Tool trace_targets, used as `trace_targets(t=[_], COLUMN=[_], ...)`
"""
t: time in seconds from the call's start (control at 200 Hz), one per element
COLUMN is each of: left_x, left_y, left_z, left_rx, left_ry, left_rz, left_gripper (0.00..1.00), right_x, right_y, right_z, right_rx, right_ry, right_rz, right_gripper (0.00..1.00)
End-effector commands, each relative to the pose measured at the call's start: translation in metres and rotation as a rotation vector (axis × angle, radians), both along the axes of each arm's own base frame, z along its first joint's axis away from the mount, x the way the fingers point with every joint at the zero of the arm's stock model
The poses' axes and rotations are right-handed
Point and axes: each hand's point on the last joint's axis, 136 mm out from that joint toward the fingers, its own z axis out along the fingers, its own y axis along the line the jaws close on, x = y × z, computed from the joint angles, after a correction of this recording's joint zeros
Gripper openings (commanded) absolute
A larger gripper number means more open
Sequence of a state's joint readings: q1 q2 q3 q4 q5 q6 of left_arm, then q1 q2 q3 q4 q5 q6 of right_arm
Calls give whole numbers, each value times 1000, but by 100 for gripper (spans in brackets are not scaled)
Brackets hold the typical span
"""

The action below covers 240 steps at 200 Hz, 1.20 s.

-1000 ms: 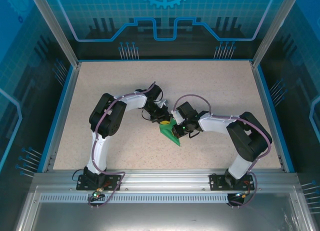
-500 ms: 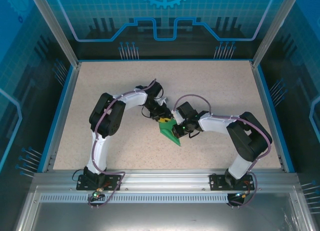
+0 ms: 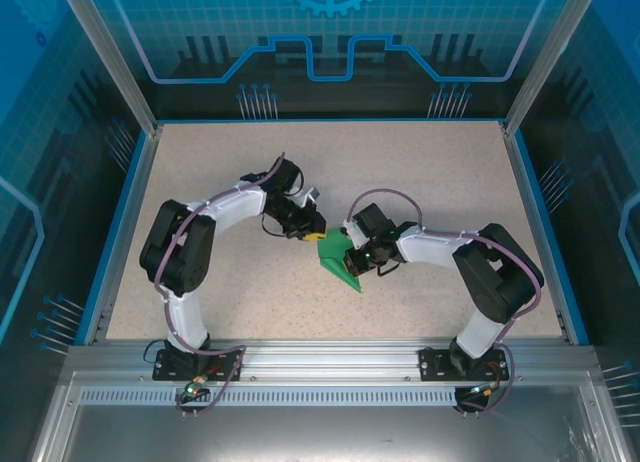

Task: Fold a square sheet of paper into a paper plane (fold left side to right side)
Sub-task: Third fold the triangle at the center of the table.

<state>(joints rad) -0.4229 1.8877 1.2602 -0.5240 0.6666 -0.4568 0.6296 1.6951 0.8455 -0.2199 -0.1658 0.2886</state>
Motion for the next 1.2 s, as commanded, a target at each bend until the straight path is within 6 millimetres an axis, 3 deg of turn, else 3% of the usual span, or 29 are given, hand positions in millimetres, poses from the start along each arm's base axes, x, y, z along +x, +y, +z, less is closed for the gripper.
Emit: trace_targets(t=[0.0, 0.17, 0.395, 1.195], left_x=[-23, -40, -46, -56], left_y=[-25, -31, -31, -14], left_z=[6, -13, -39, -76], left_rx=[-109, -94, -68, 54], left_ry=[22, 55, 85, 125], left_rz=[-47, -57, -49, -44], left_gripper=[16, 14, 14, 13], right_x=[-35, -36, -36, -36], right_y=[-24, -24, -24, -26], right_z=[-33, -34, -35, -35], right_rx=[-125, -126, -128, -142], right_ry=[146, 149, 151, 145], right_rz=[5, 4, 4, 1], right_gripper=[0, 0, 0, 0])
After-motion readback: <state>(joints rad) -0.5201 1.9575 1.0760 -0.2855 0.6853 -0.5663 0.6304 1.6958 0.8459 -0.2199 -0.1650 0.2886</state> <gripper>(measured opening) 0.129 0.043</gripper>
